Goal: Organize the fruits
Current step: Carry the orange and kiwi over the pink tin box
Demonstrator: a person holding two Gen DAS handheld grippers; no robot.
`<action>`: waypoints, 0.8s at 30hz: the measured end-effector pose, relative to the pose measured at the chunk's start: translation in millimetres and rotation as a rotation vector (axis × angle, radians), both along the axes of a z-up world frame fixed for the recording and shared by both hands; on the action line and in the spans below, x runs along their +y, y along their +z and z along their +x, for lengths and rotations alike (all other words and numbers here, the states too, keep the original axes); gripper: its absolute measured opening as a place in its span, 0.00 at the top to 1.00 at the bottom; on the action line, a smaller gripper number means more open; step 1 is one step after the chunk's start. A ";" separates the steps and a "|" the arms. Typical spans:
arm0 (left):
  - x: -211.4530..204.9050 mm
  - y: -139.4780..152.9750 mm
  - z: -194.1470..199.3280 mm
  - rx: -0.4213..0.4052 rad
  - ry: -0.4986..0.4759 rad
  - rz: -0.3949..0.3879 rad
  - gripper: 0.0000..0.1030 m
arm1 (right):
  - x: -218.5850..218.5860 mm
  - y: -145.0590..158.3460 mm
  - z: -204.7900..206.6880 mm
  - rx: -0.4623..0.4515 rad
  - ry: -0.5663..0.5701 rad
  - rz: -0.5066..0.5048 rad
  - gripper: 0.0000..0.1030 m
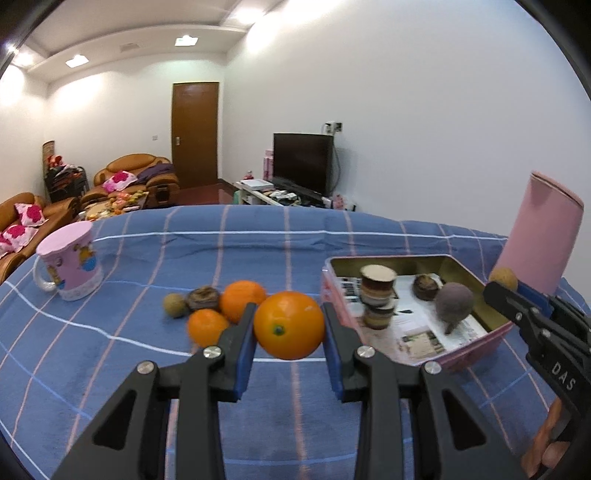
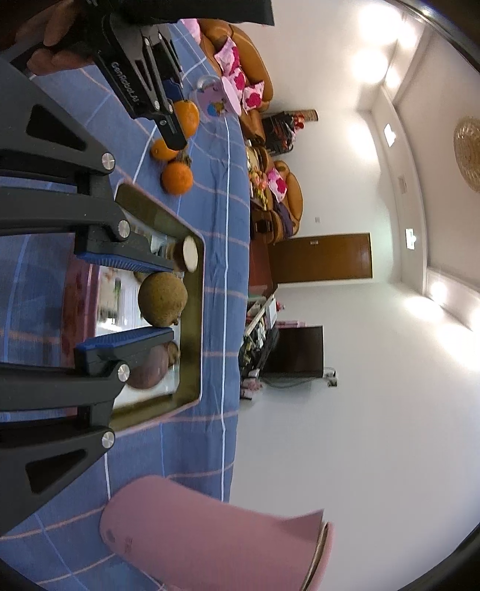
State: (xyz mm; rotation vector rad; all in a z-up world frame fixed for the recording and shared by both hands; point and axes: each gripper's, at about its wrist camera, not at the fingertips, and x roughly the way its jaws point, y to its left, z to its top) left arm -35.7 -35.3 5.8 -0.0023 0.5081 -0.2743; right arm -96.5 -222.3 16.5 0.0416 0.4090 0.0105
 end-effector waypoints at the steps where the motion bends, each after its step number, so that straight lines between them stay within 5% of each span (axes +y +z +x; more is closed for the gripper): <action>1: -5.1 -0.1 0.0 0.002 -0.009 0.002 0.66 | -5.0 0.1 -0.4 0.000 -0.009 0.000 0.70; 24: -95.4 0.0 4.0 0.011 -0.106 0.057 0.66 | -68.0 0.0 0.6 -0.001 -0.137 -0.015 0.70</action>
